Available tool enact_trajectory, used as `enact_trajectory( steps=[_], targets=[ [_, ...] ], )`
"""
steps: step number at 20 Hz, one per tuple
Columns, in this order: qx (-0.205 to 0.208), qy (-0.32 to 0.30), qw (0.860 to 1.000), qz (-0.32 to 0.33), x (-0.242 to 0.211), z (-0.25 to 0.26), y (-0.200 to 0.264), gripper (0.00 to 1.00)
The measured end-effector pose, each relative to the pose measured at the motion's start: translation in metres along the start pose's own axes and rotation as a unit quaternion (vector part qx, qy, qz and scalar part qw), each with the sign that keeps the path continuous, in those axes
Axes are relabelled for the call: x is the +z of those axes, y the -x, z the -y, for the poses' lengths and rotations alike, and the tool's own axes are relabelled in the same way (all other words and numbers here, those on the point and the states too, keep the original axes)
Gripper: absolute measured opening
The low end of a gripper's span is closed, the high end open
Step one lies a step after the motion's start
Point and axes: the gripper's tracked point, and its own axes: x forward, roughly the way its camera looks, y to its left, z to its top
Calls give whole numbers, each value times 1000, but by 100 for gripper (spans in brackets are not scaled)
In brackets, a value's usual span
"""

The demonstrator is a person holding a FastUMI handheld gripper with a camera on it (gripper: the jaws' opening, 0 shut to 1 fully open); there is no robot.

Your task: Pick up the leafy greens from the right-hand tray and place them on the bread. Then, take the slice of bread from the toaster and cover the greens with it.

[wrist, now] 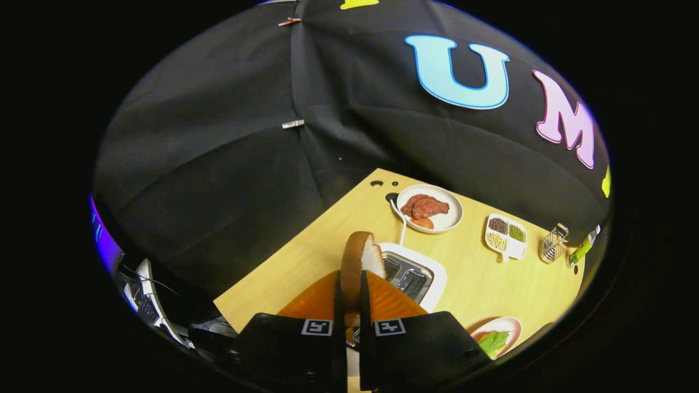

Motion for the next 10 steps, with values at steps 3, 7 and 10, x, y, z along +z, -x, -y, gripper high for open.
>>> enact_trajectory(
  steps=[3,7,10],
  targets=[
    [0,-2,1000,23,20,15,22,13],
    [-3,-17,998,53,39,42,56,13],
    [-17,-30,997,67,40,74,79,13]
  ],
)
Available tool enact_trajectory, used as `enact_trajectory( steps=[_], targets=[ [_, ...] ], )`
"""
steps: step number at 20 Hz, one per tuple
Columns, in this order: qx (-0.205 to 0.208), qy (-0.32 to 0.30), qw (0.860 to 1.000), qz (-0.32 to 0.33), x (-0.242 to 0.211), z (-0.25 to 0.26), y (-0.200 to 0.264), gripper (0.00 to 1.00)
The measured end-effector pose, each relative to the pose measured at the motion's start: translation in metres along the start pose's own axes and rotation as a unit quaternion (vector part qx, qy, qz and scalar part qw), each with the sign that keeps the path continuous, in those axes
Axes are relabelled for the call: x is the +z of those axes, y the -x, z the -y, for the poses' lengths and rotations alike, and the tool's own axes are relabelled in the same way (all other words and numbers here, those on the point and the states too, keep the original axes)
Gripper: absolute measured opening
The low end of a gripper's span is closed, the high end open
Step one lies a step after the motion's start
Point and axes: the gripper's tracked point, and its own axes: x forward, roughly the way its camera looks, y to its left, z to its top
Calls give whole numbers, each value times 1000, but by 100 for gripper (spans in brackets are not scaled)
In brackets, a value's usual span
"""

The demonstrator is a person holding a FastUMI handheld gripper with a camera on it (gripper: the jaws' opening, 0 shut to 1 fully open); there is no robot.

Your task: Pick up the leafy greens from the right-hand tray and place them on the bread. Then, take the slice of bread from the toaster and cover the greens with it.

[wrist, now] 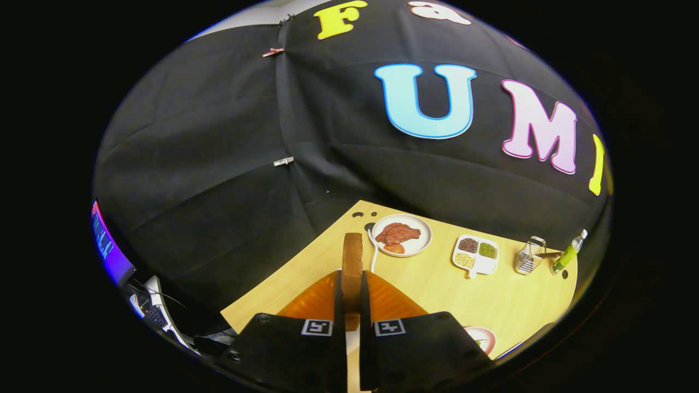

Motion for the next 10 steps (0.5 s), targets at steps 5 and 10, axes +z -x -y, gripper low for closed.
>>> enact_trajectory(
  steps=[5,10],
  targets=[
    [-35,-29,999,-9,-32,68,27,13],
    [-64,-75,995,-27,-84,131,48,13]
  ],
)
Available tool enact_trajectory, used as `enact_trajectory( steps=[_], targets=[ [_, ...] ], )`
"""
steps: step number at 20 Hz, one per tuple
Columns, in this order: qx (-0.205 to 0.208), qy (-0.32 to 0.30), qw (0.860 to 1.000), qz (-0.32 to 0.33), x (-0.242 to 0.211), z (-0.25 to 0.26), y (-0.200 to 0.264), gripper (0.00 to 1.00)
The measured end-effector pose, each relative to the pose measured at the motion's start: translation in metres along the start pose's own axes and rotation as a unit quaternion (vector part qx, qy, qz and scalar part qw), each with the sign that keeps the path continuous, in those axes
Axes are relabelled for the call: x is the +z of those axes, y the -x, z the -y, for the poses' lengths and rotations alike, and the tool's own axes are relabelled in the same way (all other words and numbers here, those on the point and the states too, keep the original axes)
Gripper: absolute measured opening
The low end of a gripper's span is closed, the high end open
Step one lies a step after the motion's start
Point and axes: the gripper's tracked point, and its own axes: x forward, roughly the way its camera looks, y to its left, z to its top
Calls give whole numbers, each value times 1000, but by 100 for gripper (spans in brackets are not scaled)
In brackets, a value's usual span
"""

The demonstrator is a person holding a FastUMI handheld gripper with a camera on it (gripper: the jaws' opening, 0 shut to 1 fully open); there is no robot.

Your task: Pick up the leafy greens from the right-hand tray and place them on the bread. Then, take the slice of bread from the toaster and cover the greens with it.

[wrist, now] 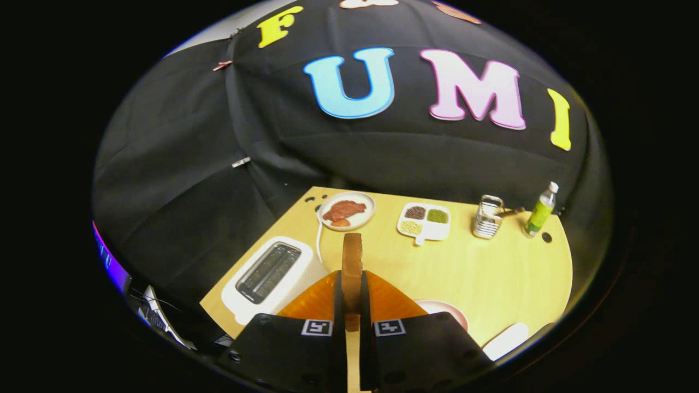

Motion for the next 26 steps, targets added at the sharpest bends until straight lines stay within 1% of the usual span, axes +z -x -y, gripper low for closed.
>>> enact_trajectory(
  steps=[3,7,9,13,16,19,20,22,23,24,25,26],
  targets=[
    [-5,-40,999,-20,-32,34,-2,13],
    [0,-107,993,-56,-82,62,-14,13],
    [-4,-111,991,-71,-107,73,-21,13],
    [-15,-133,988,-81,-126,93,-27,13],
    [-31,-151,985,-80,-132,112,-27,13],
    [-47,-173,980,-91,-146,133,-25,13],
    [-54,-180,978,-93,-151,139,-25,16],
    [-70,-192,974,-102,-163,151,-24,29],
    [-77,-193,972,-107,-168,157,-24,30],
    [-87,-190,972,-112,-174,163,-24,40],
    [-99,-179,972,-114,-178,166,-21,43],
    [-107,-167,974,-112,-177,171,-18,56]
  ],
)
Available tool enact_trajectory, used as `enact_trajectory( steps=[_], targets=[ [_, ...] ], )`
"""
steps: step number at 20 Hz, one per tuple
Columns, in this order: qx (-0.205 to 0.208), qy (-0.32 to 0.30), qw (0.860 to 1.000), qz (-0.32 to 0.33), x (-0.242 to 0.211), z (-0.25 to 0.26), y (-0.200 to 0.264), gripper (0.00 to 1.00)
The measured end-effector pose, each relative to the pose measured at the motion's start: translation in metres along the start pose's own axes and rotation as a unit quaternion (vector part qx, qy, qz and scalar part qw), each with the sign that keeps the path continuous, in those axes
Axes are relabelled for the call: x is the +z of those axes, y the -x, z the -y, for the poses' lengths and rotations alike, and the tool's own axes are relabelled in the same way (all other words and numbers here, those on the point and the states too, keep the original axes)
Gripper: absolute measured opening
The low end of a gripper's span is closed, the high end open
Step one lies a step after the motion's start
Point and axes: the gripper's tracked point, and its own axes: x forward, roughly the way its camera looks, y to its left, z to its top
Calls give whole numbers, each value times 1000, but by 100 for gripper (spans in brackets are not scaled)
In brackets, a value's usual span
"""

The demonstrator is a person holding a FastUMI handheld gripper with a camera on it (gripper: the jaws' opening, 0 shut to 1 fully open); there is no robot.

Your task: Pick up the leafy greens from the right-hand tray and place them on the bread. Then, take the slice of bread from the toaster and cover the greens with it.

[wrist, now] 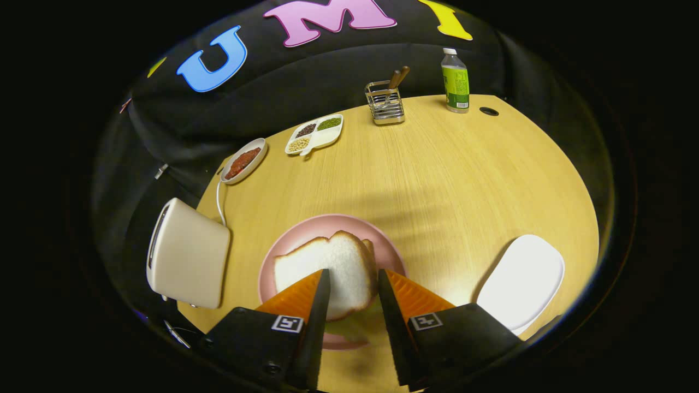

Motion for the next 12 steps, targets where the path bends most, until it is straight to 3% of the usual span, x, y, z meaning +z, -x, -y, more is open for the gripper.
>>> enact_trajectory(
  steps=[4,12],
  targets=[
    [-12,14,1000,19,6,10,20,100],
    [-22,26,992,122,59,12,116,99]
  ],
)
